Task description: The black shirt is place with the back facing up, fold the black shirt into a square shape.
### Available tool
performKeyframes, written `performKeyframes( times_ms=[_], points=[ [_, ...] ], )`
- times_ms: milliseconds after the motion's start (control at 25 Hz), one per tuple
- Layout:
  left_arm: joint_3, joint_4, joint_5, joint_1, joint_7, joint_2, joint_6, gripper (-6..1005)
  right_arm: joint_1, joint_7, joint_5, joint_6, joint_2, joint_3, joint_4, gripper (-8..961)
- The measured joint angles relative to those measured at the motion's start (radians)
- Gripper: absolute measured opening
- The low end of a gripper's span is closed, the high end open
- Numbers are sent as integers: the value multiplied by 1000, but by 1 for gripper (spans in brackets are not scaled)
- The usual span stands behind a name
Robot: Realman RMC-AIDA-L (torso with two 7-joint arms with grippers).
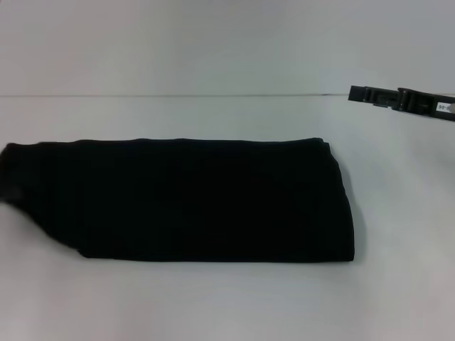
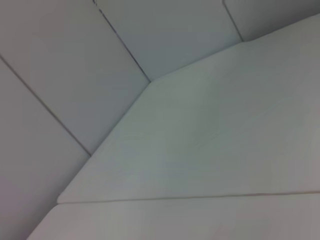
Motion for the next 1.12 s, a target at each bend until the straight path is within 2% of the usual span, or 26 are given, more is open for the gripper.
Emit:
performKeyframes(
  times_ms=[120,200,320,360,520,560,600,720,840,920,1120],
  points=[
    [30,-21,-137,-59,38,3,166,58,-14,-2,2,21,-5,1,0,869],
    [89,-47,-214,-132,39,-17,219,60,-40,-9,4,31,-11,13,-5,869],
    [184,-89,-264,-245,35,-75,199,64,-63,-11,5,25,-18,39,-16,869],
    [222,-112,-269,-285,37,-102,176,65,-75,-14,5,15,-23,57,-21,869],
    [373,-225,-279,-411,50,-202,-15,71,-116,-40,6,-30,-53,123,-26,869],
    [398,-254,-286,-429,55,-215,-58,72,-125,-46,6,-42,-61,137,-26,868],
    [432,-331,-323,-455,82,-223,-129,73,-131,-50,6,-49,-67,144,-26,868],
    [466,-585,-461,-515,211,-227,-319,77,-147,-59,6,-60,-92,155,-25,867],
    [442,-765,-597,-526,375,-228,-455,81,-150,-62,3,-63,-102,154,-24,862],
    [397,-848,-665,-517,507,-228,-470,84,-149,-66,-3,-62,-103,150,-24,859],
    [263,-952,-670,-482,705,-229,-429,90,-130,-73,-47,-47,-98,146,-15,852]
  ],
)
